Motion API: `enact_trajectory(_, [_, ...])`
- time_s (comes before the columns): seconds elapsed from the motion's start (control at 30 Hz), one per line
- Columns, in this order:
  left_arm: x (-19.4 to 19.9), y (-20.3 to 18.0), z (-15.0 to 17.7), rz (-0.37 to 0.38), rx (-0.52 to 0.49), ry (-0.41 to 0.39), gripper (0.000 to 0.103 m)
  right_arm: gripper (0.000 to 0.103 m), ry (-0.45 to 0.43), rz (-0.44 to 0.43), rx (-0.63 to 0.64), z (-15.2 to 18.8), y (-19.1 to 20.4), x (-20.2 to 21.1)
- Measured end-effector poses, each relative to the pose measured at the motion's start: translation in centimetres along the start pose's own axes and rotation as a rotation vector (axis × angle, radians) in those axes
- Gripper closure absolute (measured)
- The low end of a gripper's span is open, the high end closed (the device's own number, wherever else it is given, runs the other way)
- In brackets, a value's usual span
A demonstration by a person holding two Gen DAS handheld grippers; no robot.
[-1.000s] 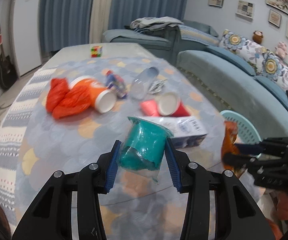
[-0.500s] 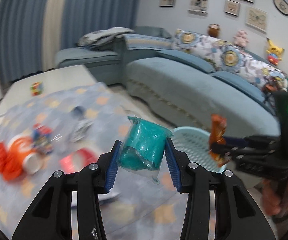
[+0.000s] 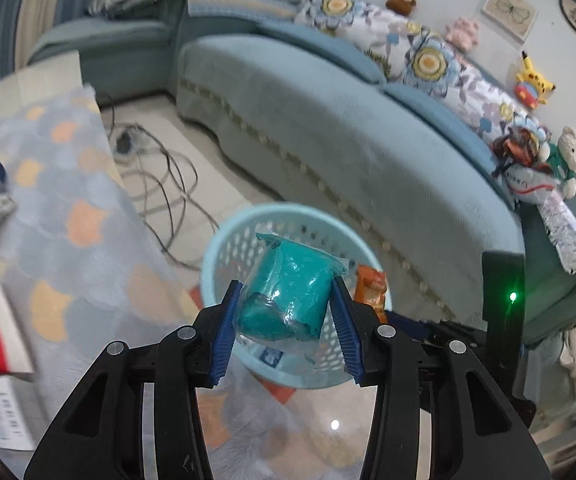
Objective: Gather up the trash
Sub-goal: 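Carry the teal packet and snack bag to the basket and release both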
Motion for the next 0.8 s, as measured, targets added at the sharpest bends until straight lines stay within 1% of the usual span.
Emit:
enact_trajectory(0.1, [-1.7, -0.1, 0.4, 0.001, -0.018, 0.027, 0.059, 0.055, 0.026, -0.01, -0.022, 0.1, -0.6, -1.7])
enact_trajectory(0.13, [-2.0, -0.1, 0.4, -0.002, -0.019, 0.031, 0.053, 0.051, 0.031, -0.011, -0.03, 0.1, -0.9, -2.1])
enact_trajectory(0.17, [-2.2, 0.0, 0.5, 0.002, -0.015, 0.033, 0.043, 0.047, 0.035, -0.011, -0.038, 0.0, -1.1, -2.4])
enact_trajectory(0.23, [-2.0, 0.1, 0.5, 0.007, -0.005, 0.025, 0.037, 0.044, 0.037, -0.018, -0.057, -0.2, -1.5, -2.8])
enact_trajectory(0.33, [-1.8, 0.1, 0.7, 0.011, -0.011, 0.026, 0.037, 0.035, 0.021, -0.032, -0.074, -0.3, -2.0, -2.8])
enact_trajectory(0.53, [-1.0, 0.2, 0.8, 0.005, -0.014, 0.014, 0.036, 0.028, -0.01, -0.055, -0.094, -0.6, -2.3, -2.0])
enact_trajectory(0.73, [0.7, 0.0, 0.6, -0.012, -0.03, -0.025, 0.036, 0.027, -0.031, -0.06, -0.08, -0.3, -1.7, -1.1])
enact_trajectory(0.8, [1.5, -0.1, 0.6, -0.015, -0.032, -0.041, 0.036, 0.027, -0.058, -0.047, -0.053, -0.2, -0.9, -0.2])
Point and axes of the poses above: each gripper's, at about its wrist camera, not at the fingertips, and x roughly against the way its jaws point, y to its left, z to its underside, the point moved 10 cm from there along -x, roughly the way its jaws point, and after that the axes turned 8 degrees about y, right-handed, at the moved point
